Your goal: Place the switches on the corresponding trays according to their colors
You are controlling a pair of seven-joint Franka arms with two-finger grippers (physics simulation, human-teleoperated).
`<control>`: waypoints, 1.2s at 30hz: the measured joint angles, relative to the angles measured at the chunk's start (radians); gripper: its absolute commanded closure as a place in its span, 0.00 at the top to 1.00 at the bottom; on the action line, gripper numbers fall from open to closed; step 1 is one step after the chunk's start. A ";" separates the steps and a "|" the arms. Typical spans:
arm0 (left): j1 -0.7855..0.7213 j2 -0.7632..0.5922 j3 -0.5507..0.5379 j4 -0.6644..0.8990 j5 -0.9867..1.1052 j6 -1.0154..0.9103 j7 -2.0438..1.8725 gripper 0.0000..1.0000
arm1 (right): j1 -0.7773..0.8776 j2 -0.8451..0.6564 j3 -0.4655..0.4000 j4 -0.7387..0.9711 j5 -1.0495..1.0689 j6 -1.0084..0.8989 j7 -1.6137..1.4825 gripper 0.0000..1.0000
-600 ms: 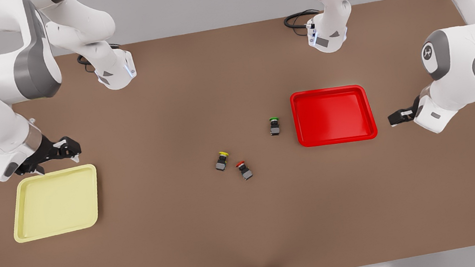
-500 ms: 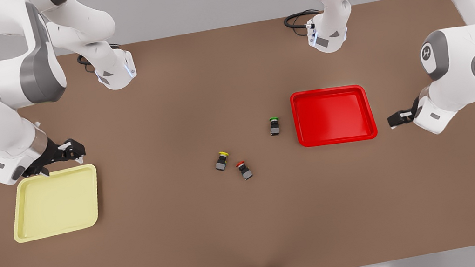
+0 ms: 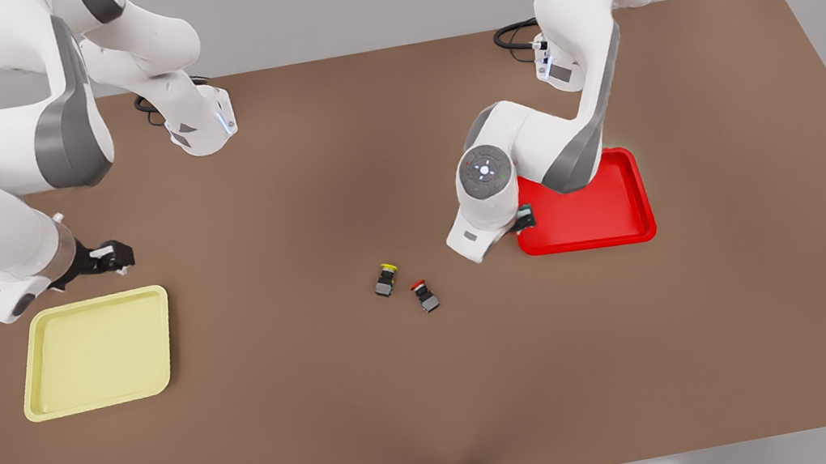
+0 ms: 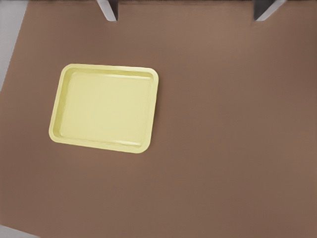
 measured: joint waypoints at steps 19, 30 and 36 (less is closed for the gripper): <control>-0.010 0.303 0.105 0.098 -0.262 0.153 -0.076 1.00 | 0.004 0.006 0.010 -0.011 0.004 -0.051 -0.009 1.00; -0.118 0.365 0.097 0.111 -0.435 0.379 -0.360 1.00 | 0.025 0.008 0.012 -0.008 0.006 -0.088 -0.009 1.00; -0.149 0.384 0.103 0.102 -0.459 0.414 -0.493 1.00 | 0.026 0.008 0.012 -0.012 0.006 -0.090 -0.009 1.00</control>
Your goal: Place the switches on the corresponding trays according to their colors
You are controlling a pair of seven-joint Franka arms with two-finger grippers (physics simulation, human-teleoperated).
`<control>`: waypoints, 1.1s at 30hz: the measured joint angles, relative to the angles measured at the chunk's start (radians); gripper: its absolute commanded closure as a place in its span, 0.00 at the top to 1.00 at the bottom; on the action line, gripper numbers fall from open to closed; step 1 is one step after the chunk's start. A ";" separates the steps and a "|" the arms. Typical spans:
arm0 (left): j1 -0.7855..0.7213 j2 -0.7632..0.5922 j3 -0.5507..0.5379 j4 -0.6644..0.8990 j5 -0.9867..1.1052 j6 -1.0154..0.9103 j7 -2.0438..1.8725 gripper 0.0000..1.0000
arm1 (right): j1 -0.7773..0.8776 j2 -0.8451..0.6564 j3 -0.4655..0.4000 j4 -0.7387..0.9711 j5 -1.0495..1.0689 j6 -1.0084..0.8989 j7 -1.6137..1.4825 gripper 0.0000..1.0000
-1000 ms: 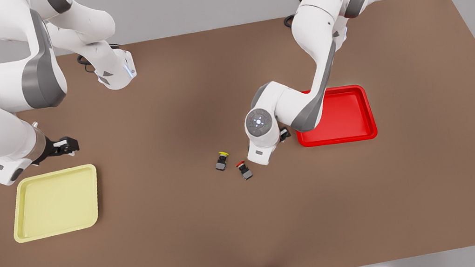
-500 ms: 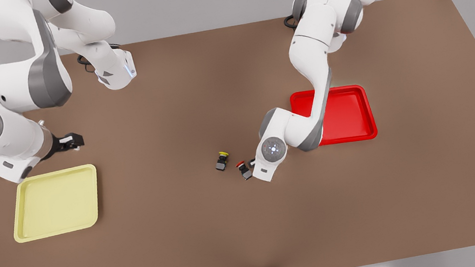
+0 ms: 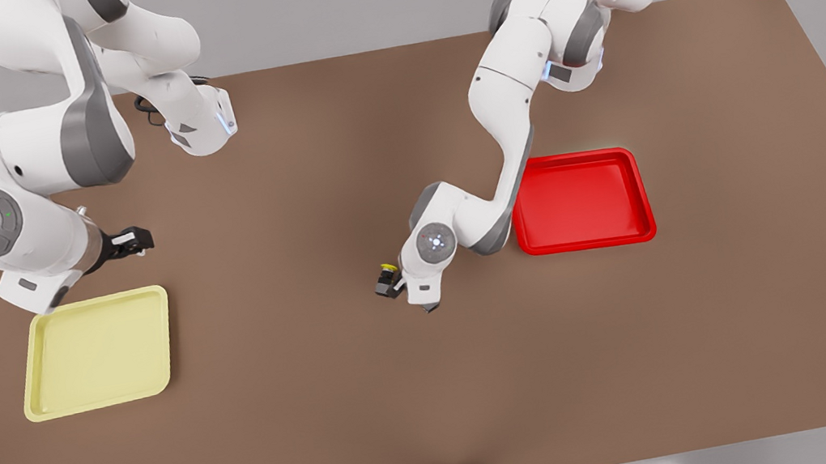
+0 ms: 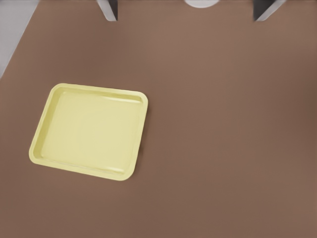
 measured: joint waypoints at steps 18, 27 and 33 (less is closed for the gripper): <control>-0.023 0.039 0.043 -0.001 -0.002 0.051 0.183 1.00 | 0.058 0.008 0.000 0.002 -0.006 -0.017 0.002 1.00; 0.015 0.047 0.066 0.016 0.000 0.120 0.216 1.00 | 0.086 0.009 0.000 0.005 -0.006 -0.023 0.006 1.00; 0.024 0.073 0.068 0.018 0.001 0.164 0.217 1.00 | 0.111 0.020 0.000 0.007 -0.008 -0.025 0.008 1.00</control>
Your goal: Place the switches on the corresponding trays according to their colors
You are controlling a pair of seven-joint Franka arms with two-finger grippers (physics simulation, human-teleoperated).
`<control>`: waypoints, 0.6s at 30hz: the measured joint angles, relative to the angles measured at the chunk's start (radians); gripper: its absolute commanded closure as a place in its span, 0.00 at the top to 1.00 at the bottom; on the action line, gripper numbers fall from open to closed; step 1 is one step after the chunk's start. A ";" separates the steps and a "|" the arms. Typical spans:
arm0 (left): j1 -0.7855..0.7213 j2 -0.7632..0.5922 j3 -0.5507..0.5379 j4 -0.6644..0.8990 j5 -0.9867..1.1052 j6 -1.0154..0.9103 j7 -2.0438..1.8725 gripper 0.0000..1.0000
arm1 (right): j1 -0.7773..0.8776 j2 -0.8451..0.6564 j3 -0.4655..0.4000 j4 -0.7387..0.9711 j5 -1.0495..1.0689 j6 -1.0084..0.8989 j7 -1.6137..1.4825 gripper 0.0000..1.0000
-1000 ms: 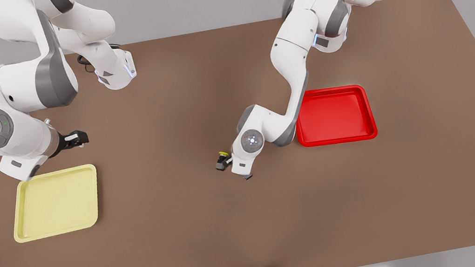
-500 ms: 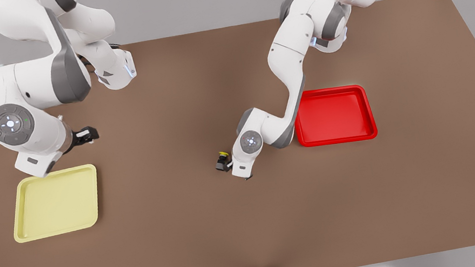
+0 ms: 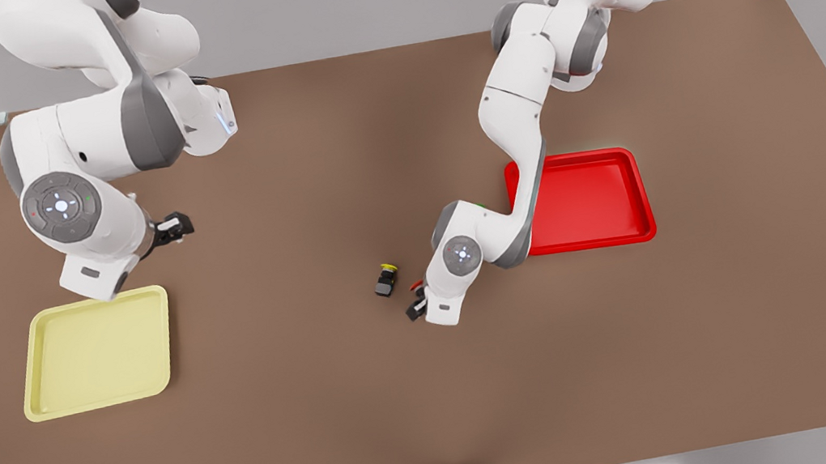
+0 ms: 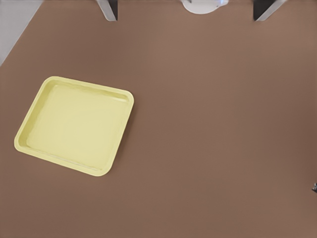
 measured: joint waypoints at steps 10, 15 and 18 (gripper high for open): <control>-0.048 0.005 0.046 -0.005 0.004 -0.013 -0.010 1.00 | 0.002 0.012 0.000 -0.004 0.000 -0.002 0.000 1.00; -0.048 -0.001 0.053 -0.002 0.004 -0.060 0.127 1.00 | 0.004 0.020 0.000 -0.003 0.000 -0.003 0.000 1.00; -0.084 -0.005 0.092 0.001 0.002 -0.086 0.076 1.00 | 0.004 0.025 0.000 -0.003 0.000 -0.003 0.000 1.00</control>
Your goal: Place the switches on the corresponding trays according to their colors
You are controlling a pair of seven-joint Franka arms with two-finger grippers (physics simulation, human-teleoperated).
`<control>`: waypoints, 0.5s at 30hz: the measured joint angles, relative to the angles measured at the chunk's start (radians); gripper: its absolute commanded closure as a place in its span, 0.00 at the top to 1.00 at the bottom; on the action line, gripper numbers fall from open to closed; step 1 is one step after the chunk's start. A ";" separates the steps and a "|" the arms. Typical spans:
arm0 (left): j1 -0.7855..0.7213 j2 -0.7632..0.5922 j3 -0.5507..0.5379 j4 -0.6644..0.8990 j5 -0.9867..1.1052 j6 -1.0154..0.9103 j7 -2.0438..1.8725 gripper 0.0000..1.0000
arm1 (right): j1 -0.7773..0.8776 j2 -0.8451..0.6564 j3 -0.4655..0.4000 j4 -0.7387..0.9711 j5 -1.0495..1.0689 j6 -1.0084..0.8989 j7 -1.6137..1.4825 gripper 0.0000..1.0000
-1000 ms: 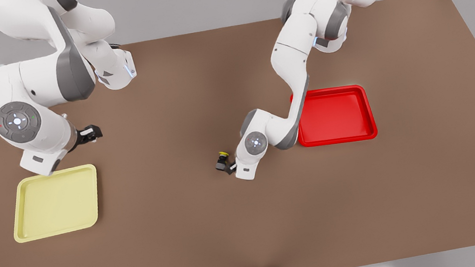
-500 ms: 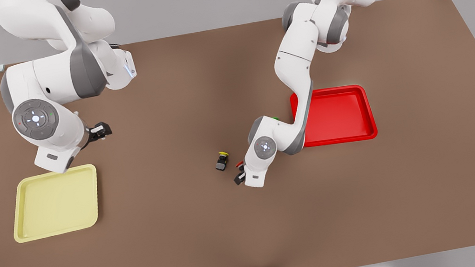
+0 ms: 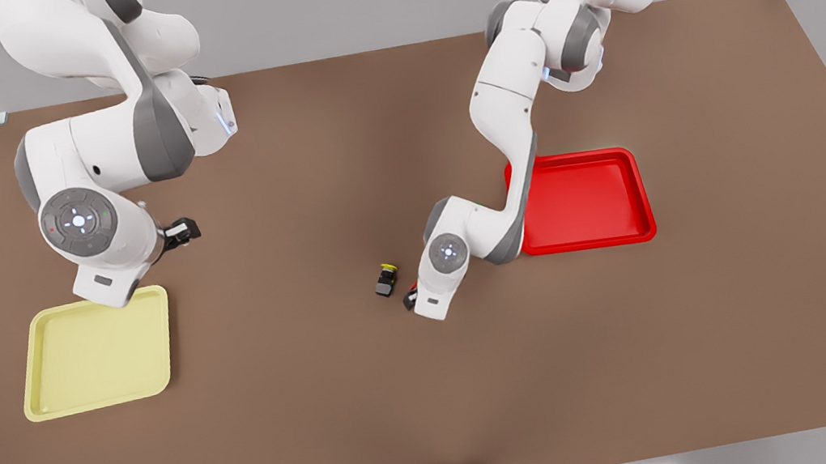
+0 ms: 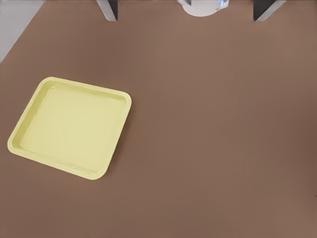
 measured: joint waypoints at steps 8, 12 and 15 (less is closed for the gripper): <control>-0.010 0.009 0.006 0.008 -0.008 0.010 -0.224 1.00 | 0.002 0.008 0.000 0.000 0.002 0.000 0.001 1.00; -0.021 0.012 0.006 0.008 -0.006 0.003 -0.144 1.00 | 0.001 0.021 0.000 0.000 0.001 0.000 0.001 1.00; -0.031 0.020 0.010 0.008 -0.005 0.003 -0.144 1.00 | 0.003 0.021 0.000 -0.002 0.002 -0.003 -0.002 1.00</control>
